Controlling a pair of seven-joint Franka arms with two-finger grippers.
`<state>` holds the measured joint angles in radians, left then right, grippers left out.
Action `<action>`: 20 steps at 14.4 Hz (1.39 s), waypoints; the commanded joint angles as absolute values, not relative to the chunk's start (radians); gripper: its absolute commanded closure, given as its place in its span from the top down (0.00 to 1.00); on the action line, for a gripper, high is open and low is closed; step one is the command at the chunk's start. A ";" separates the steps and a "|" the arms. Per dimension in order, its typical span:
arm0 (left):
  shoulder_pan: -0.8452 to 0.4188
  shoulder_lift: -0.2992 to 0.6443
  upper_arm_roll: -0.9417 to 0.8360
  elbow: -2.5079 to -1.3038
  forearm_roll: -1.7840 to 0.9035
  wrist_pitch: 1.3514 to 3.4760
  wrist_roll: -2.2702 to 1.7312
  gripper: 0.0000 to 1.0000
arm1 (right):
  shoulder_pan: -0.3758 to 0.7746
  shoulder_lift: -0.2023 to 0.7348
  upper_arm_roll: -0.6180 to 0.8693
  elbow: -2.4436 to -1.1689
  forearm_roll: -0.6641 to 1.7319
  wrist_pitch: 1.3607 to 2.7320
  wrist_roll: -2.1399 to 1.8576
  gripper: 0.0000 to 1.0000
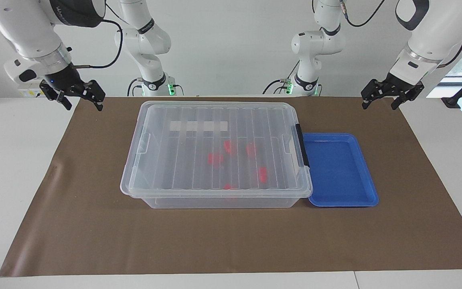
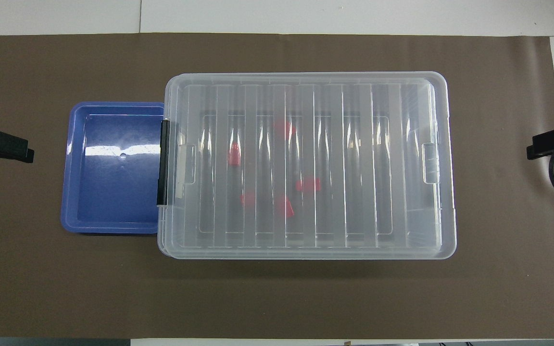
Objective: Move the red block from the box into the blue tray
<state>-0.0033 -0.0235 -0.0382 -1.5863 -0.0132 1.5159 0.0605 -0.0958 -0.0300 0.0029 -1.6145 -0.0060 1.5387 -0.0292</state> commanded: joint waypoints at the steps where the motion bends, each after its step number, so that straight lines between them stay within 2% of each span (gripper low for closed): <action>1: 0.008 -0.051 -0.041 -1.615 -0.014 1.519 0.069 1.00 | -0.098 -0.038 0.005 -1.628 -0.018 1.545 -0.058 1.00; 14: 0.008 -0.051 -0.041 -1.615 -0.014 1.517 0.071 1.00 | -0.098 -0.035 0.029 -1.637 -0.005 1.562 -0.051 1.00; 18: 0.008 -0.051 -0.041 -1.615 -0.014 1.519 0.071 1.00 | -0.098 -0.028 0.089 -1.690 -0.005 1.655 -0.032 1.00; 20: 0.008 -0.051 -0.041 -1.615 -0.014 1.519 0.071 1.00 | -0.098 0.007 0.110 -1.710 -0.005 1.696 0.003 1.00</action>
